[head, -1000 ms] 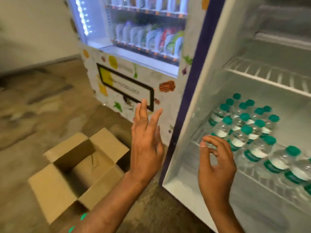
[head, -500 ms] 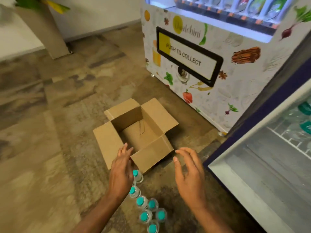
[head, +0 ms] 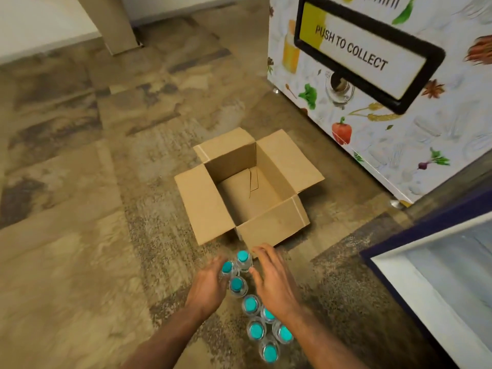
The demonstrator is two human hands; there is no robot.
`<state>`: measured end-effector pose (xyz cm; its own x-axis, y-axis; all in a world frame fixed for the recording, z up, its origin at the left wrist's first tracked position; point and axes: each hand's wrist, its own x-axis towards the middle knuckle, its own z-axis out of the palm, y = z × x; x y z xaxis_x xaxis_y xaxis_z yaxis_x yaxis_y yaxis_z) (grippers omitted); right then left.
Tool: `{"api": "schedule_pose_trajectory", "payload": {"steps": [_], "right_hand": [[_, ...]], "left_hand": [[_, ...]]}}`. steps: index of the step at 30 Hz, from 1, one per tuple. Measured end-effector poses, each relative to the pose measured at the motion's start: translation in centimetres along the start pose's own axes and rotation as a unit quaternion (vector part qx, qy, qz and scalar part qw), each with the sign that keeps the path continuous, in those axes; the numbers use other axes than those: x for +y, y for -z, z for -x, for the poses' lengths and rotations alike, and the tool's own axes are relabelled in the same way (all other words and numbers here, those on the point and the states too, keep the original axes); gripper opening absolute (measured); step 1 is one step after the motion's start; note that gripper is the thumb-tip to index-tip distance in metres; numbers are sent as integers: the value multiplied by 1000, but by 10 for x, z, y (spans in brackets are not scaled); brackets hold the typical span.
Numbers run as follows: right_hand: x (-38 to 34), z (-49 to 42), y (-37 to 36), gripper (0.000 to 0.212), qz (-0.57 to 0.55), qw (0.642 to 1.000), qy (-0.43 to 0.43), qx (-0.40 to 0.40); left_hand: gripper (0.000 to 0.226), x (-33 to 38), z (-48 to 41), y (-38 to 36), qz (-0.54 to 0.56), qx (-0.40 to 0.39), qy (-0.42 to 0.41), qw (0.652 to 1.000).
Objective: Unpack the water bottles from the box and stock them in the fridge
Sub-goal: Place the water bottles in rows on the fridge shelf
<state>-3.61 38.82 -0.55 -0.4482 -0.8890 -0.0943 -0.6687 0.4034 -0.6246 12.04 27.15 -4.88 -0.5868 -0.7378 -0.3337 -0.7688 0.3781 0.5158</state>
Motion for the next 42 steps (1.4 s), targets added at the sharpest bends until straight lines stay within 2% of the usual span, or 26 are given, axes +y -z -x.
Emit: {"api": "schedule_pose_trajectory", "payload": {"steps": [4, 14, 21, 29, 35, 38, 42], "right_hand": [[0, -18, -22, 57, 10, 995, -11, -94], [14, -51, -58, 75, 73, 982, -9, -173], [20, -58, -68, 84, 79, 982, -58, -158], [31, -51, -76, 63, -10, 981, -140, -133], [36, -39, -58, 53, -34, 982, -153, -101], [41, -27, -41, 55, -56, 977, -188, -83], [49, -1, -10, 51, -80, 965, -245, -42]], "left_hand": [[52, -7, -10, -8, 7, -1, 11, 1000], [53, -8, -28, -28, 71, -3, 51, 996], [55, -23, -39, -39, 139, -13, 97, 985], [61, -20, -57, -46, 136, -40, 110, 984], [57, -12, -59, -40, 139, -39, 117, 983], [53, 5, -55, -28, 120, -13, 94, 988], [42, 42, -40, -2, 72, 19, 24, 997]]}}
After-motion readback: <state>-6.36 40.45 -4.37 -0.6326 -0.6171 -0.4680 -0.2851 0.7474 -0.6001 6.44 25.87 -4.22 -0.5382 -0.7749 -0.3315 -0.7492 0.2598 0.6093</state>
